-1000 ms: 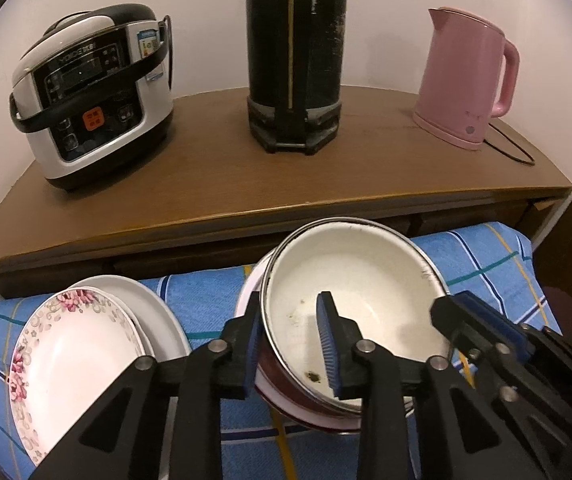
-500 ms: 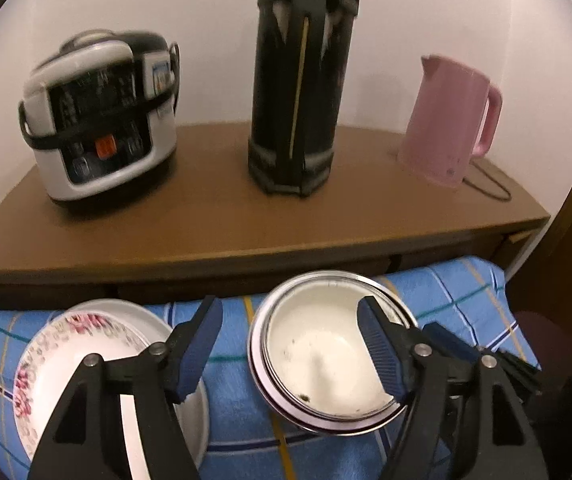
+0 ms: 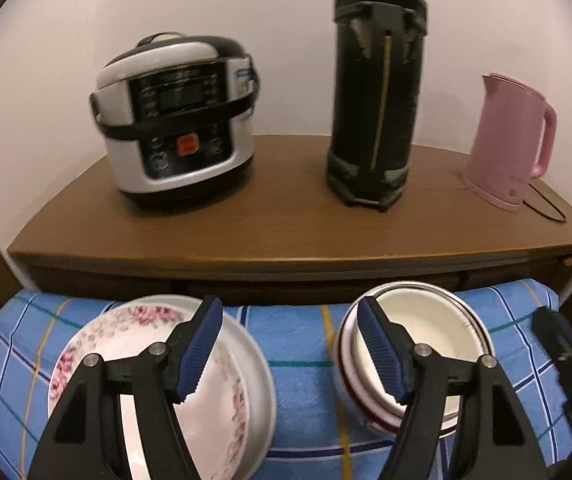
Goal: Organize plates and bowls
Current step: 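Open the left gripper to release the white enamel bowl, then move the left gripper to the nested bowl stack's rim and close it, then lift the nested bowl stack with the left gripper toward the plate stack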
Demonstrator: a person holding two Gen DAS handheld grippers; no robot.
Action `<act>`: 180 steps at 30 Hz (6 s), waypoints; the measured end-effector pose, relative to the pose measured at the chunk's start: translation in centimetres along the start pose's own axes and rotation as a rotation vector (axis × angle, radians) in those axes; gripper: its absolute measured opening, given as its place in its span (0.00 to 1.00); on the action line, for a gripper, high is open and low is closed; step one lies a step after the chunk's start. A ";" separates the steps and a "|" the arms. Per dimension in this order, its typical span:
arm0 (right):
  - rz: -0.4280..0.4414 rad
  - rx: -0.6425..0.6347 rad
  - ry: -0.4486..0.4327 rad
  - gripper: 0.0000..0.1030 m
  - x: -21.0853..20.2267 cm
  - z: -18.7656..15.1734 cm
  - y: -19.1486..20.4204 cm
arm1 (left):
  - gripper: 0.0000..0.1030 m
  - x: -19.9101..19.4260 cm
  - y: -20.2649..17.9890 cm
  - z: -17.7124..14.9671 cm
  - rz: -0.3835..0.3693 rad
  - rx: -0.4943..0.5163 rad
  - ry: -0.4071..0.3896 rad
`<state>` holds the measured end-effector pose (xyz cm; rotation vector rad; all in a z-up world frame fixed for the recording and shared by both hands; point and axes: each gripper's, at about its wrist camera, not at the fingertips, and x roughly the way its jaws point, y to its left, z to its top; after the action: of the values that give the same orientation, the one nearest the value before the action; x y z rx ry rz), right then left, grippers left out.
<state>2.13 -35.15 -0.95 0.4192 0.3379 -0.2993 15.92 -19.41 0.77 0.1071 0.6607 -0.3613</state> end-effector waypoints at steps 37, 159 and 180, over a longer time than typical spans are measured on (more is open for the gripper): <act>-0.169 -0.091 -0.105 0.98 -9.4 -4.2 1.4 | 0.70 -5.5 0.1 -7.3 0.054 0.056 0.032; 0.048 0.121 0.240 0.36 5.2 -1.9 -0.5 | 0.30 5.4 -3.8 -1.6 -0.185 -0.027 0.208; 0.025 0.159 0.277 0.34 1.5 -3.7 -1.0 | 0.30 1.9 -4.3 -3.4 -0.202 0.014 0.210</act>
<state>2.24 -34.73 -5.02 0.6230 0.5813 -0.2448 13.75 -23.28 -3.02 0.0923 0.8802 -0.5540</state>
